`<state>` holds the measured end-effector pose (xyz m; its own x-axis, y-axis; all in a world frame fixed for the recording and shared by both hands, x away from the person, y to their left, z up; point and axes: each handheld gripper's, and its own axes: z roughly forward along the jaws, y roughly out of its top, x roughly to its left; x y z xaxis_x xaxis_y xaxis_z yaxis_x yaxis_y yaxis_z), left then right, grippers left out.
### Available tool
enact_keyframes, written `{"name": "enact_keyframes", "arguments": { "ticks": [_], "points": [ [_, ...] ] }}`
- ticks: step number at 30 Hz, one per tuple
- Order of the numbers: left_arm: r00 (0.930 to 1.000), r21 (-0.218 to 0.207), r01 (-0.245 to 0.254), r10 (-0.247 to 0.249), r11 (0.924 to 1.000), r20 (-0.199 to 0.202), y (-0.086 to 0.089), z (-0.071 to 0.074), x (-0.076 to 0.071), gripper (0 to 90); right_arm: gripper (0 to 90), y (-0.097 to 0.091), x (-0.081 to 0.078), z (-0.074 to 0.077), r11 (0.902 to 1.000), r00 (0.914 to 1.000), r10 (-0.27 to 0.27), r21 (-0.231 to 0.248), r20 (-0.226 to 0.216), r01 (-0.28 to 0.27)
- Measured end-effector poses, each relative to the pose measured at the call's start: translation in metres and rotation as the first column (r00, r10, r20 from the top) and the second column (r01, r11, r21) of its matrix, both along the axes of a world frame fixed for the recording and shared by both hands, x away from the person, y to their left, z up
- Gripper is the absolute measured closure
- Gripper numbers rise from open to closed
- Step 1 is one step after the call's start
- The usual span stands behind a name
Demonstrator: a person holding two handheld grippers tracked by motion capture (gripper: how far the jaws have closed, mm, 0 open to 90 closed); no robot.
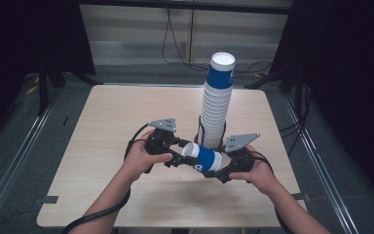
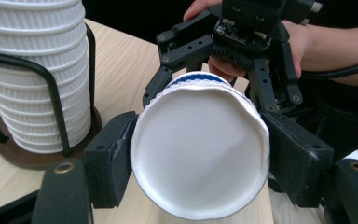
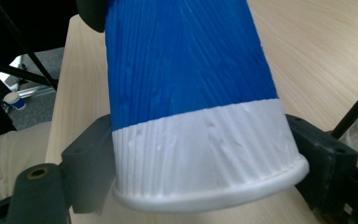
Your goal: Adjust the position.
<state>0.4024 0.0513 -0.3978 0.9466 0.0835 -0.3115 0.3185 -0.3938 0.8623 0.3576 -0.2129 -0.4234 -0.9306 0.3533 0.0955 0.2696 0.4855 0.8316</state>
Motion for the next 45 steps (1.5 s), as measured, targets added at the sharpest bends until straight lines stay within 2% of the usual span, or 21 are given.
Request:
{"name": "enact_keyframes", "arguments": {
  "ticks": [2, 3, 5, 6, 10, 12, 15, 20, 21, 22, 24, 27, 31, 33, 36, 37, 38, 40, 41, 45],
  "points": [
    [0.9998, 0.011, 0.013, -0.013, 0.9999, 0.014, -0.001, 0.000, 0.000, 29.2, 18.8, 0.000, -0.001, 0.002, 0.9999, 1.0000, 0.003, -0.016, 0.004, -0.003],
    [0.9992, 0.021, 0.016, -0.016, 0.9997, 0.036, -0.002, 0.001, -0.001, 28.8, 18.9, 0.000, -0.001, 0.003, 0.9996, 1.0000, 0.006, -0.027, 0.000, -0.006],
    [0.9950, 0.063, 0.003, -0.009, 0.9980, 0.099, -0.003, 0.003, -0.003, 20.5, 19.1, 0.000, 0.000, 0.003, 0.9983, 1.0000, 0.005, -0.058, -0.001, -0.005],
    [0.9934, 0.085, 0.001, -0.011, 0.9963, 0.114, -0.003, 0.004, -0.003, 17.9, 19.0, -0.001, -0.001, 0.003, 0.9975, 0.9999, 0.009, -0.070, -0.010, -0.009],
    [0.9845, 0.149, 0.017, -0.043, 0.9886, 0.170, -0.004, 0.007, -0.005, 17.6, 19.0, -0.004, 0.000, 0.004, 0.9926, 1.0000, 0.002, -0.122, -0.002, -0.002],
    [0.9806, 0.191, 0.013, -0.050, 0.9816, 0.190, -0.005, 0.008, -0.006, 17.4, 19.0, -0.005, 0.001, 0.004, 0.9887, 1.0000, -0.001, -0.150, -0.005, 0.000],
    [0.9690, 0.243, 0.028, -0.086, 0.9695, 0.231, -0.009, 0.009, -0.009, 16.8, 18.9, -0.004, 0.000, 0.005, 0.9818, 0.9999, 0.016, -0.189, -0.001, -0.016],
    [0.9622, 0.301, 0.033, -0.112, 0.9529, 0.248, -0.013, 0.009, -0.013, 17.5, 18.9, -0.002, -0.001, 0.007, 0.9749, 0.9996, 0.027, -0.221, -0.007, -0.027],
    [0.9611, 0.305, 0.036, -0.116, 0.9518, 0.251, -0.014, 0.009, -0.013, 17.5, 18.9, -0.002, -0.001, 0.008, 0.9732, 0.9996, 0.029, -0.228, -0.002, -0.029],
    [0.9631, 0.302, 0.031, -0.109, 0.9529, 0.246, -0.015, 0.009, -0.014, 17.6, 18.9, -0.001, -0.001, 0.008, 0.9730, 0.9995, 0.031, -0.229, -0.008, -0.032],
    [0.9606, 0.325, 0.037, -0.123, 0.9448, 0.249, -0.016, 0.010, -0.013, 17.7, 18.8, -0.001, -0.001, 0.009, 0.9707, 0.9992, 0.039, -0.237, -0.007, -0.040],
    [0.9606, 0.346, 0.042, -0.133, 0.9373, 0.244, -0.017, 0.010, -0.013, 17.9, 18.7, -0.001, 0.000, 0.010, 0.9637, 0.9990, 0.044, -0.263, -0.009, -0.044],
    [0.9543, 0.382, 0.042, -0.150, 0.9232, 0.258, -0.022, 0.012, -0.013, 18.2, 18.7, -0.001, 0.000, 0.011, 0.9617, 0.9984, 0.054, -0.268, -0.019, -0.057],
    [0.9510, 0.403, 0.039, -0.158, 0.9143, 0.266, -0.025, 0.012, -0.014, 18.3, 18.7, -0.001, 0.001, 0.011, 0.9581, 0.9982, 0.059, -0.280, -0.016, -0.061],
    [0.9454, 0.444, 0.041, -0.179, 0.8951, 0.273, -0.031, 0.014, -0.016, 18.4, 18.7, 0.000, 0.001, 0.010, 0.9514, 0.9977, 0.064, -0.301, -0.021, -0.067],
    [0.9417, 0.463, 0.045, -0.192, 0.8854, 0.276, -0.033, 0.015, -0.016, 18.6, 18.7, 0.000, 0.001, 0.010, 0.9517, 0.9974, 0.067, -0.298, -0.028, -0.072],
    [0.9409, 0.483, 0.054, -0.207, 0.8740, 0.268, -0.035, 0.015, -0.017, 19.3, 18.6, 0.001, 0.002, 0.010, 0.9501, 0.9973, 0.071, -0.303, -0.020, -0.073],
    [0.9352, 0.501, 0.065, -0.227, 0.8632, 0.272, -0.040, 0.016, -0.018, 22.3, 18.6, 0.002, 0.001, 0.011, 0.9488, 0.9969, 0.074, -0.306, -0.025, -0.078],
    [0.9313, 0.518, 0.064, -0.238, 0.8530, 0.276, -0.042, 0.016, -0.019, 22.1, 18.6, 0.003, 0.001, 0.011, 0.9471, 0.9969, 0.076, -0.311, -0.022, -0.079],
    [0.9235, 0.559, 0.077, -0.270, 0.8255, 0.272, -0.050, 0.018, -0.020, 22.0, 18.6, 0.005, 0.001, 0.012, 0.9459, 0.9965, 0.082, -0.313, -0.019, -0.084]
  ]
}}
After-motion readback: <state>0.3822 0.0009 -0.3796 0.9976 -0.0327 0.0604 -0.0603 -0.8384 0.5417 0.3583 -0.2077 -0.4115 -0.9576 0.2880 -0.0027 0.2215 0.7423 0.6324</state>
